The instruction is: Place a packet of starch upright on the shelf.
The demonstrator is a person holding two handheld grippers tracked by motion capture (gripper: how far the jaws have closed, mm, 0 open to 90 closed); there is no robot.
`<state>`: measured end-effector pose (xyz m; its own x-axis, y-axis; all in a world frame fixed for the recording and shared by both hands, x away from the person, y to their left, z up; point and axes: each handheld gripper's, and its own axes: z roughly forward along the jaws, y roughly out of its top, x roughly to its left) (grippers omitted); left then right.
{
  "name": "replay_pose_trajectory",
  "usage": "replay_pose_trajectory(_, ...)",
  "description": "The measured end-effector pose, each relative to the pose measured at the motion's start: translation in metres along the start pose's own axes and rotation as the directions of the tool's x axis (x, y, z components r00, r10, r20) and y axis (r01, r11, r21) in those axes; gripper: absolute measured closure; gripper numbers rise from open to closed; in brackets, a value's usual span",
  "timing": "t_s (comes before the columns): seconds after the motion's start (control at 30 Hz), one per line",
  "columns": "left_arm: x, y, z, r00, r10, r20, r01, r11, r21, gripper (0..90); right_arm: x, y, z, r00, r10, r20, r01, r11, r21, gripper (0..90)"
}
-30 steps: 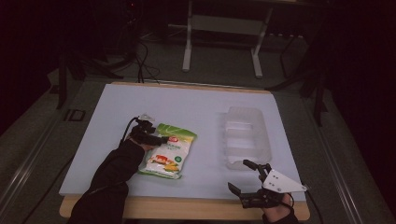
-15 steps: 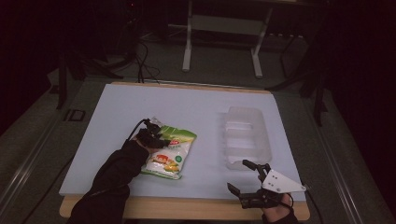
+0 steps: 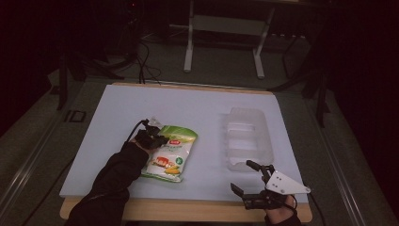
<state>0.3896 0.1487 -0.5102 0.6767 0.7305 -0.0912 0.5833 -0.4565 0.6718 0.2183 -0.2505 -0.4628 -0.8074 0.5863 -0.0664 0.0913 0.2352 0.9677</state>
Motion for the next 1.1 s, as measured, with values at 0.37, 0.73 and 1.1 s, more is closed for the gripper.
replay_pose_trajectory(0.37, -0.007, 0.009, -0.035, 0.9982, 0.022, 0.055, -0.016, 0.9943, -0.105, 86.1, 0.0, 0.001, -0.001, 0.9999, 0.002, 0.015, -0.002, 1.0, -0.011, 10.7)
replay_pose_trajectory(0.73, -0.024, 0.01, -0.064, 0.9957, 0.059, 0.072, -0.045, 0.9819, -0.184, 86.2, -0.001, 0.004, -0.004, 0.9991, 0.041, 0.008, -0.041, 0.998, -0.049, 10.7)
replay_pose_trajectory(1.1, -0.043, 0.01, -0.085, 0.9917, 0.111, 0.065, -0.094, 0.9696, -0.226, 86.8, -0.002, 0.009, -0.007, 0.9995, 0.02, 0.025, -0.018, 0.998, -0.054, 13.4)
